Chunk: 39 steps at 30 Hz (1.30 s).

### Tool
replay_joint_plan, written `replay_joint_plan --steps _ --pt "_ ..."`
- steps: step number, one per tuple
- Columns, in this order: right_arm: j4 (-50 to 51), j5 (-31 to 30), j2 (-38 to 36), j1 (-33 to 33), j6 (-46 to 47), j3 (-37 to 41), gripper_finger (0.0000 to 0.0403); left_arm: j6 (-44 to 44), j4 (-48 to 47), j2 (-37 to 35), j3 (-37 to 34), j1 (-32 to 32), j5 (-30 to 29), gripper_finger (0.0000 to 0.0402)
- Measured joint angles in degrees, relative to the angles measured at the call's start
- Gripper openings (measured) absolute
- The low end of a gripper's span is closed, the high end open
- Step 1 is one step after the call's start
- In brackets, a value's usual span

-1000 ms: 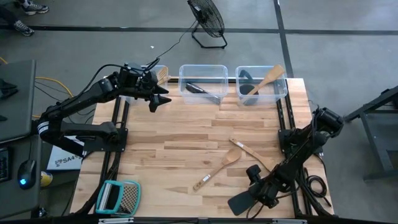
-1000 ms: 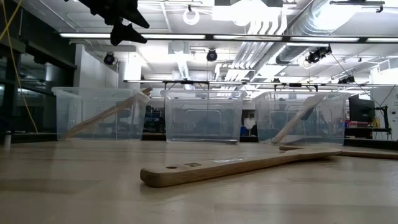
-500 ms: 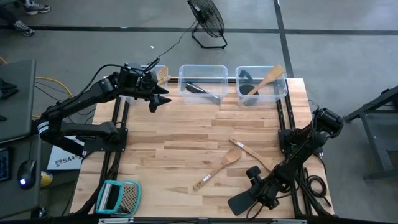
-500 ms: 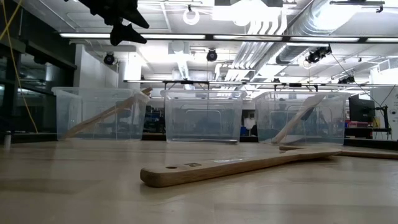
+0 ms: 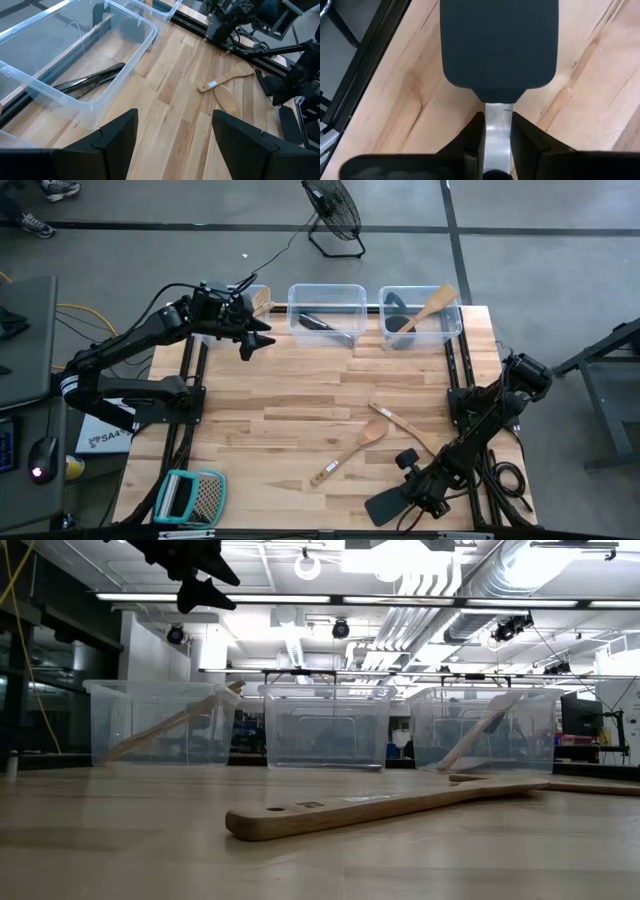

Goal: Pick & Place Kitchen Items
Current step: Put the black spatula into the right transparent bin

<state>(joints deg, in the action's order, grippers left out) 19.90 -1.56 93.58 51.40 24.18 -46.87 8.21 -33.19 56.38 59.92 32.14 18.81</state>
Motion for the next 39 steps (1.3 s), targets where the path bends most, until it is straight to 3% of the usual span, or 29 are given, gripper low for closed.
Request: replay_joint_plan --steps 11,31,39 --pt "0.3 -1.6 0.1 -2.0 0.8 -0.5 0.0056 0.0 0.0 0.0 0.0 0.0 0.0 0.0251" --pt "4.1 -12.3 0.0 -10.7 1.5 -10.5 0.0056 -0.4 -0.4 0.0 0.0 0.0 0.0 0.0251" --pt "5.7 -13.5 0.0 -12.6 1.6 -11.1 0.0056 -0.5 -0.4 0.0 0.0 0.0 0.0 0.0251"
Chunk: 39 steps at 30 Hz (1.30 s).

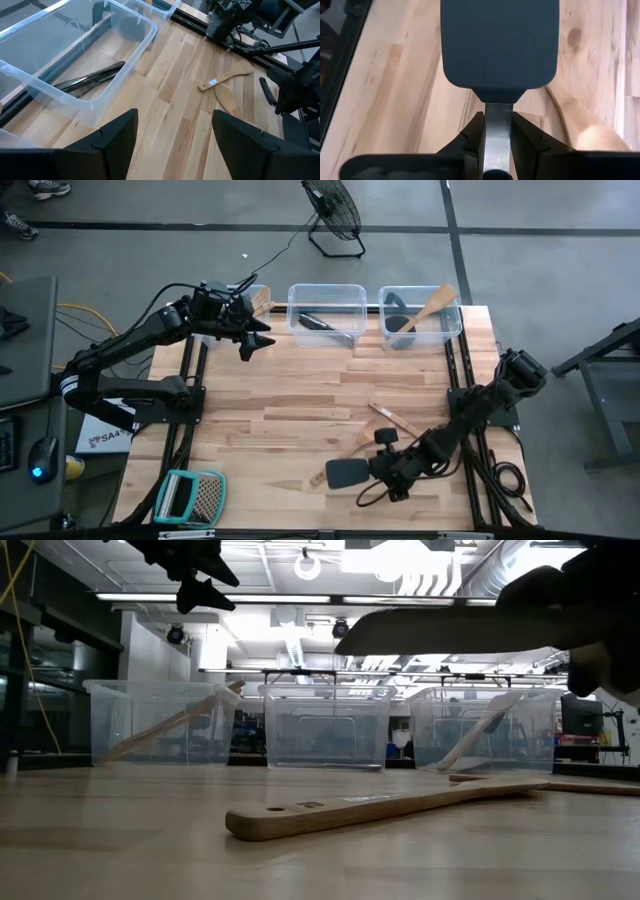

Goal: Pick & Place Kitchen Items
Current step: Put the black spatula into the right transparent bin

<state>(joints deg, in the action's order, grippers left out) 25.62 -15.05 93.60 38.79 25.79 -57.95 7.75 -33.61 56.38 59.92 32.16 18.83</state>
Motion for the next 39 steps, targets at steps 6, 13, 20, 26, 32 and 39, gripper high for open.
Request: replay_joint_plan --steps 6,13,20,26,32,39 --pt "2.2 -1.8 -1.1 -0.7 2.8 0.0 0.0056 0.0 -1.1 0.0 0.0 0.0 0.0 0.0251" --pt "9.1 -11.0 -7.5 -0.7 8.5 0.0 0.0056 -0.4 -1.3 0.0 0.0 0.0 0.1 0.0251" --pt "13.2 -26.0 -13.8 -1.2 16.5 0.0 0.0056 -0.2 -1.3 0.0 0.0 0.0 0.1 0.0251" --pt "14.5 -36.0 -16.9 -4.1 24.0 0.0 0.0059 -0.2 -1.3 0.0 0.0 0.0 0.1 0.0251" --pt "14.5 -40.1 -18.1 -8.8 29.2 0.0 0.0058 -0.2 -1.3 0.0 0.0 0.0 0.1 0.0251" --pt "14.5 -43.0 -20.0 -14.7 38.5 0.0 0.0058 0.0 -1.3 0.0 0.0 0.0 0.2 0.0251"
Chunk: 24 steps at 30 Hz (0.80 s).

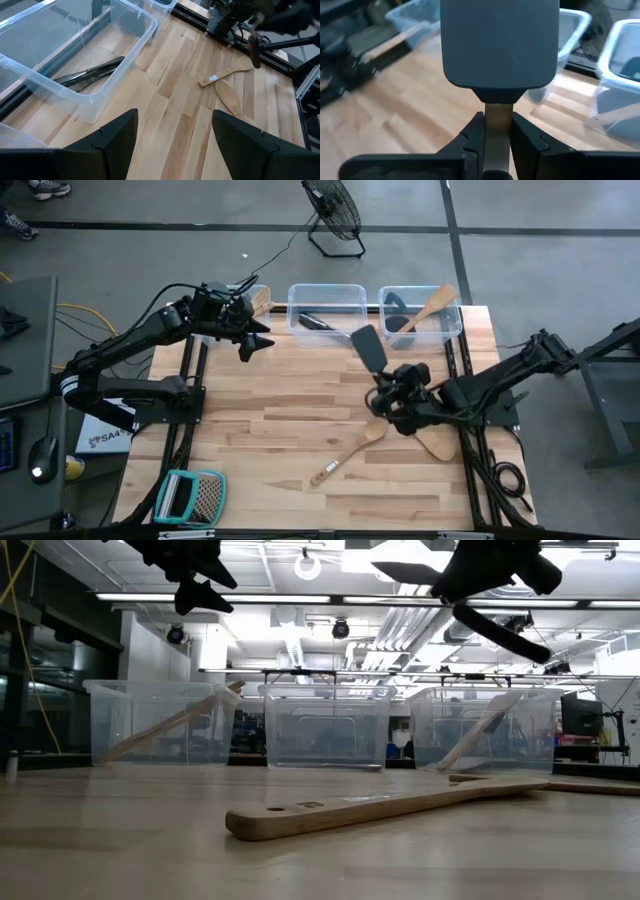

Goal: Pick & Place Kitchen Items
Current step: Put the black spatula into the right transparent bin

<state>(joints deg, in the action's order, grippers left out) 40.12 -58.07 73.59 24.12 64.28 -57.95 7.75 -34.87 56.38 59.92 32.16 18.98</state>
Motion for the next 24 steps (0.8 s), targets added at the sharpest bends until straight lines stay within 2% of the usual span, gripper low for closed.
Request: replay_joint_plan --steps 10,24 --pt "0.0 -5.1 -4.1 -8.4 -0.2 0.0 0.0058 0.0 0.0 0.0 0.0 0.0 0.0 0.0251" --pt "0.1 -10.6 -8.9 -23.4 -9.0 0.0 0.0058 0.0 0.0 0.0 0.0 0.0 -0.1 0.0251"
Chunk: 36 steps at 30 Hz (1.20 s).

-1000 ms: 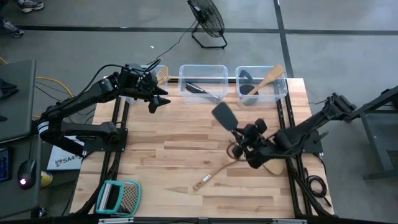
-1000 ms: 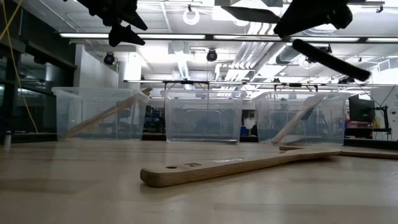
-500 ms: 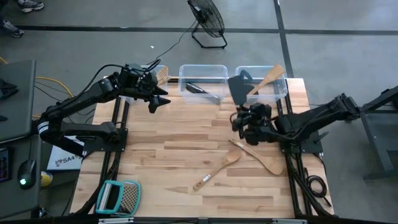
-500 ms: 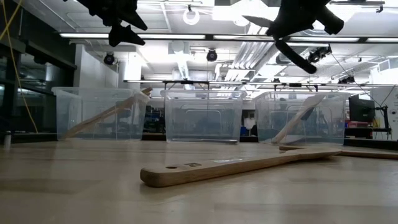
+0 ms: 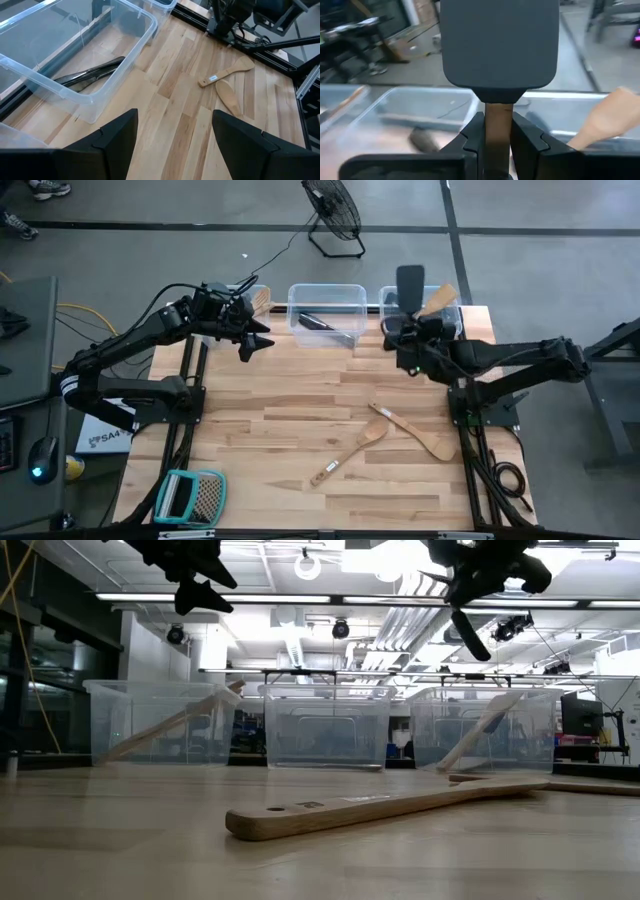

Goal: Pick & Place Kitchen Items
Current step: Put the black spatula into the right transparent bin

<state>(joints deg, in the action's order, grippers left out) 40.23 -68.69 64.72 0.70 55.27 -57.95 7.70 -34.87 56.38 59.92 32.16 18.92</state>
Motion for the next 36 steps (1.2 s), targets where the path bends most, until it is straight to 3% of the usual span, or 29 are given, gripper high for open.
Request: replay_joint_plan --steps 8,21,36 --pt "-0.1 -0.9 -0.3 -9.5 1.0 0.0 0.0058 0.0 0.0 0.0 0.0 0.0 0.0 0.0251" --pt "-0.1 -2.8 0.0 -22.5 18.0 0.0 0.0061 0.0 0.0 0.0 0.0 0.0 -0.2 0.0251" --pt "0.1 -2.0 9.0 -27.4 34.5 0.0 0.0061 0.1 0.0 0.0 0.0 0.0 -0.2 0.0251"
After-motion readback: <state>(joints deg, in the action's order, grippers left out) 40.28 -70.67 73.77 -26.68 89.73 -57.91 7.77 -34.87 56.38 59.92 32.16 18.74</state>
